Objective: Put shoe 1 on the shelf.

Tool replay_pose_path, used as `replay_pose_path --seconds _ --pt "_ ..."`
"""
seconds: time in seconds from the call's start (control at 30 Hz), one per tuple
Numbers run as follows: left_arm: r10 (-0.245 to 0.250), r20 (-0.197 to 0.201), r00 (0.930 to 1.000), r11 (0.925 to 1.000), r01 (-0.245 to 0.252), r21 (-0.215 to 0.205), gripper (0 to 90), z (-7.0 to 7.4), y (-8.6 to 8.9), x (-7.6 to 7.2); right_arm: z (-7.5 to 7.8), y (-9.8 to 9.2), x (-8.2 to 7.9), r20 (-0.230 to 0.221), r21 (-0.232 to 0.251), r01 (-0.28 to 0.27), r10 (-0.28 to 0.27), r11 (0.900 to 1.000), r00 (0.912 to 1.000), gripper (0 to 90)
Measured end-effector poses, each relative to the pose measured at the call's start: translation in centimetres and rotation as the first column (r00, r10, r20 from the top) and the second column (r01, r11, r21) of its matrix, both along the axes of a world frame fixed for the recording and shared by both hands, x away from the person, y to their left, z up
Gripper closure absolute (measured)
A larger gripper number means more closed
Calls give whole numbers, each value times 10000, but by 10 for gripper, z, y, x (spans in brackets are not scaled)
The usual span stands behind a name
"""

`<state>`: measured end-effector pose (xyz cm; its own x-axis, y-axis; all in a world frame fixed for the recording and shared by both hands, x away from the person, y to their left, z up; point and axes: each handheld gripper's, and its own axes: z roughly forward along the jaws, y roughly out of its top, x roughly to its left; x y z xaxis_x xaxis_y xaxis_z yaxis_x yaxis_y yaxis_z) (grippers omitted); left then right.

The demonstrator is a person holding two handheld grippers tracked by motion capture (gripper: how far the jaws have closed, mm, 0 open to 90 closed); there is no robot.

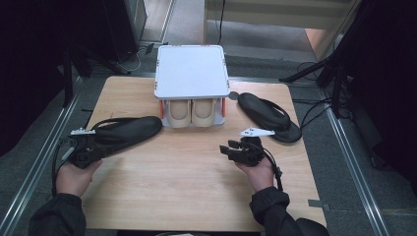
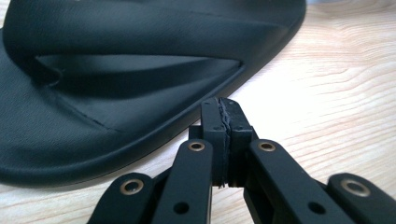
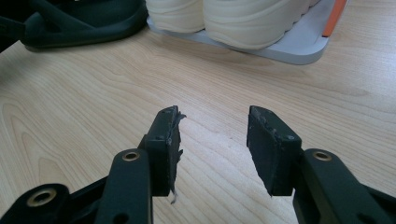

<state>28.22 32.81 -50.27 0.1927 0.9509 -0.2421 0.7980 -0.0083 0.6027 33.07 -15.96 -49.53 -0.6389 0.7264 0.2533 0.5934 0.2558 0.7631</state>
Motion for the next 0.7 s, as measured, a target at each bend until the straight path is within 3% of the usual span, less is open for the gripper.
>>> replay_pose_path --seconds 0.2,0.3,0.7 --pt "203 -435 9988 9993 -188 338 900 -12 5 7 0 1 1 14 -9 3 -3 10000 10000 545" --pt "260 -445 9987 9996 -253 153 900 -14 10 10 0 0 1 37 3 15 -15 10000 10000 545" --pt "718 -344 9968 9972 -709 254 900 -15 26 23 -1 0 1 8 -10 53 -53 10000 10000 545"
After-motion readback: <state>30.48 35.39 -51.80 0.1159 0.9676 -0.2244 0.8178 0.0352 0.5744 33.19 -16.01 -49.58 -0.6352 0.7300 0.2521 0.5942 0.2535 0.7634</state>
